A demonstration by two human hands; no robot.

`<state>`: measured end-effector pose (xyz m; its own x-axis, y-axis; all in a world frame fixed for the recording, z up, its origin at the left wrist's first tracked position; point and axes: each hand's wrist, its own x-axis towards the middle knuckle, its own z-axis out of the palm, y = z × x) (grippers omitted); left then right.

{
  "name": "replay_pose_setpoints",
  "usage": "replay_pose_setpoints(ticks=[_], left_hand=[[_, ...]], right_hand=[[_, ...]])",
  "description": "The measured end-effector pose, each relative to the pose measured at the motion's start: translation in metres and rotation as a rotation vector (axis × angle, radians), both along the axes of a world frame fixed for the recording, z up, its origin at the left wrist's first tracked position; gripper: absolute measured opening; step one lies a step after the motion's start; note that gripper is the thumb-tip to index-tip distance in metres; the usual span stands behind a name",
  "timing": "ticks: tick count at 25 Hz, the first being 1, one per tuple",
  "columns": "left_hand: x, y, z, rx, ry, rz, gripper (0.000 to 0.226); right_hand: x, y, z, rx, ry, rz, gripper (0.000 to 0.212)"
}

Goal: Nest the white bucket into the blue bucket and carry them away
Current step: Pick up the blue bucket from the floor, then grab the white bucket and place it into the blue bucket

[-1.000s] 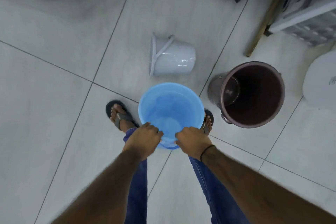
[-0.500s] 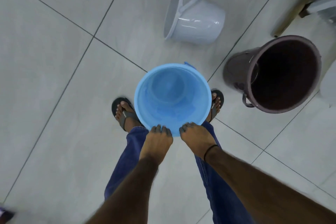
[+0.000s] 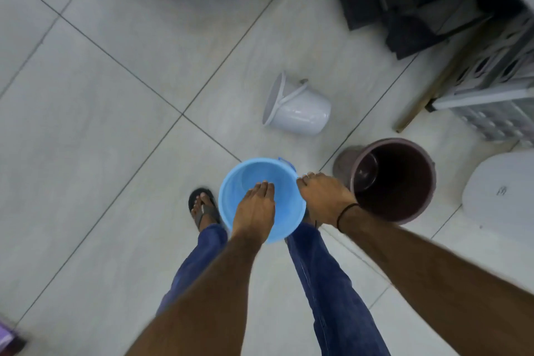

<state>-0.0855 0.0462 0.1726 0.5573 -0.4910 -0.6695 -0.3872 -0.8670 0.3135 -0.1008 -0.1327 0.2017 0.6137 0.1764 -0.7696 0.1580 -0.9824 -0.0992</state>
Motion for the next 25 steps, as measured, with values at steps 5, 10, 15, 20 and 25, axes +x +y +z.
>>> replay_pose_setpoints(ticks=[5,10,15,20,25], left_hand=[[0.083,-0.064,-0.029,-0.187,-0.001,0.512,0.043],[0.154,-0.113,-0.164,-0.243,0.043,0.755,0.041],[0.167,-0.101,-0.228,-0.334,0.06,0.651,0.023],[0.203,-0.09,-0.184,-0.379,-0.042,0.374,0.02],[0.249,-0.078,-0.15,-0.234,-0.232,-0.103,0.029]], right_hand=[[0.109,-0.058,-0.02,-0.046,-0.122,-0.066,0.05],[0.223,-0.073,-0.149,-0.135,-0.187,0.215,0.062],[0.255,-0.072,-0.212,-0.222,-0.087,0.583,0.052],[0.266,-0.092,-0.179,-0.076,-0.139,0.426,0.024],[0.24,-0.093,-0.167,0.015,-0.298,0.22,0.031]])
